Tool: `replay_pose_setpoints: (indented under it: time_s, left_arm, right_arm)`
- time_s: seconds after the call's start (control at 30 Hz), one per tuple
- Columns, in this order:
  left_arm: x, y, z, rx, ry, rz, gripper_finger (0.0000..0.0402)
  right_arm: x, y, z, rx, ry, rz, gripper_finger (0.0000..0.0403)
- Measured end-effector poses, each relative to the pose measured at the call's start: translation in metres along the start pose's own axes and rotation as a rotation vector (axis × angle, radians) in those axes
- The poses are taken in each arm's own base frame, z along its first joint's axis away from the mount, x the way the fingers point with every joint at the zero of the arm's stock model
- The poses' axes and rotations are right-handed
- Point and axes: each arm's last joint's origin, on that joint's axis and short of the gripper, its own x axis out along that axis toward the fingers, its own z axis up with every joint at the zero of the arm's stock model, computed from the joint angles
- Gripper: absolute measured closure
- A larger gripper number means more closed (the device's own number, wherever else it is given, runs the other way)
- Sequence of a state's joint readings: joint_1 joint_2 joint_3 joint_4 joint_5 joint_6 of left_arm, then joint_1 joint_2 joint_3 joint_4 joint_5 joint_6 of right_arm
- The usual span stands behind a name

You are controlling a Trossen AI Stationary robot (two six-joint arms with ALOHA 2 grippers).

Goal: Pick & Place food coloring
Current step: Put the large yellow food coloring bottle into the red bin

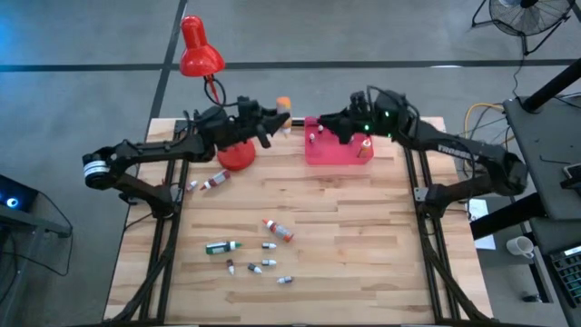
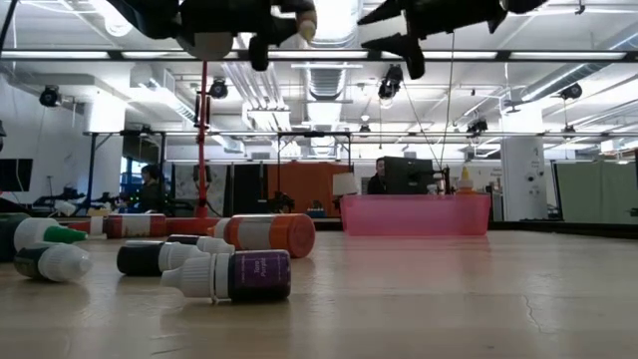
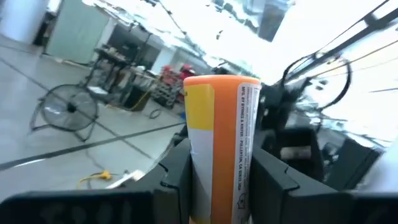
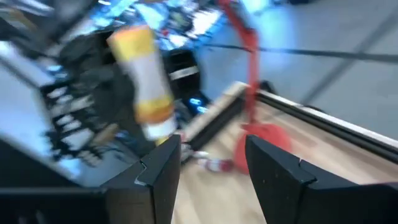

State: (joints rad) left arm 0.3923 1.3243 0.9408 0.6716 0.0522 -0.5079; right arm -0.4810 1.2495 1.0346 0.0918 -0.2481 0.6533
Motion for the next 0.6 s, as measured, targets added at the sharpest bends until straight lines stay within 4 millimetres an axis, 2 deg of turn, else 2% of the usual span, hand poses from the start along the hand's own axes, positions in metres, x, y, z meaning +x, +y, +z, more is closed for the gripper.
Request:
replay_pose_setpoints:
  time_s: [0.13, 0.3, 0.5, 0.6]
  left_arm:
    - [0.006, -0.005, 0.008, -0.018, -0.007, -0.061, 0.0309]
    - [0.01, -0.014, 0.022, -0.026, -0.033, -0.127, 0.0309]
    - [0.014, -0.025, 0.039, -0.02, -0.067, -0.213, 0.0309]
    - [0.014, -0.028, 0.04, -0.02, -0.069, -0.227, 0.0309]
  right_arm:
    - [0.008, 0.009, -0.018, -0.051, -0.048, 0.139, 0.0232]
    - [0.017, 0.014, -0.037, -0.111, -0.006, 0.186, 0.0232]
    - [0.026, 0.023, -0.04, -0.181, -0.051, 0.247, 0.0232]
    - [0.032, 0.027, -0.037, -0.187, -0.07, 0.263, 0.0232]
